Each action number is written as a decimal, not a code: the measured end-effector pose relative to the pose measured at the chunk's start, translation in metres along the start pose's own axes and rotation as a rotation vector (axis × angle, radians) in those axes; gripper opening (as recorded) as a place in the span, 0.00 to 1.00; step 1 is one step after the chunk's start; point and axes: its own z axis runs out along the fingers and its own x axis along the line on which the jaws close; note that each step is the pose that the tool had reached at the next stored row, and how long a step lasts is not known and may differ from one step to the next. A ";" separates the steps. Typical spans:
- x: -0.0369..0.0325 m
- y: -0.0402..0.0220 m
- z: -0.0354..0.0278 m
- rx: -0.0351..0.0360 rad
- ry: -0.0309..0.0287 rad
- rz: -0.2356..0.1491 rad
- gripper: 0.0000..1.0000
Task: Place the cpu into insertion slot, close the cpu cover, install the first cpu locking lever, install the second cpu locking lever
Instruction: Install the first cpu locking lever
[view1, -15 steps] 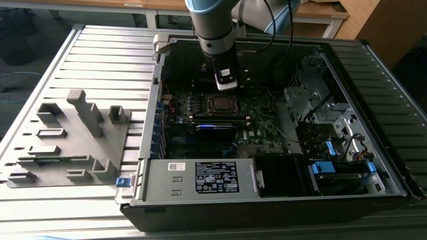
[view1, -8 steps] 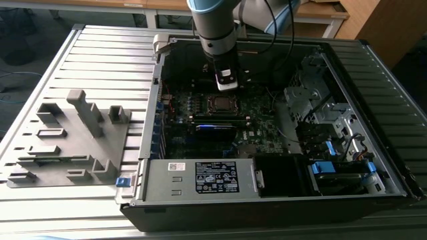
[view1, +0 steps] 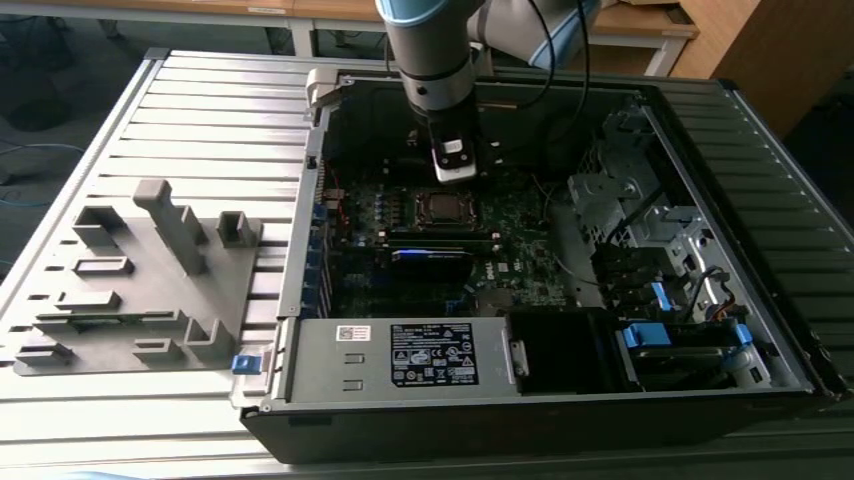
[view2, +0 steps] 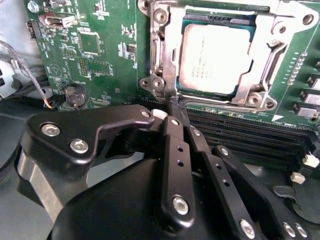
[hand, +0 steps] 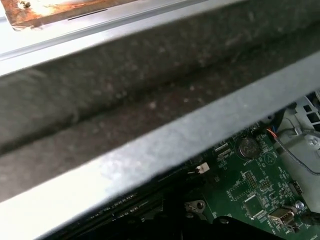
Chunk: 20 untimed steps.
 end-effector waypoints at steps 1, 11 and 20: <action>-0.0003 0.0001 0.0005 0.0003 0.0000 0.001 0.11; -0.0032 0.0021 0.0015 -0.0004 -0.0009 0.003 0.11; -0.0059 0.0056 -0.0126 0.0000 -0.0008 0.003 0.11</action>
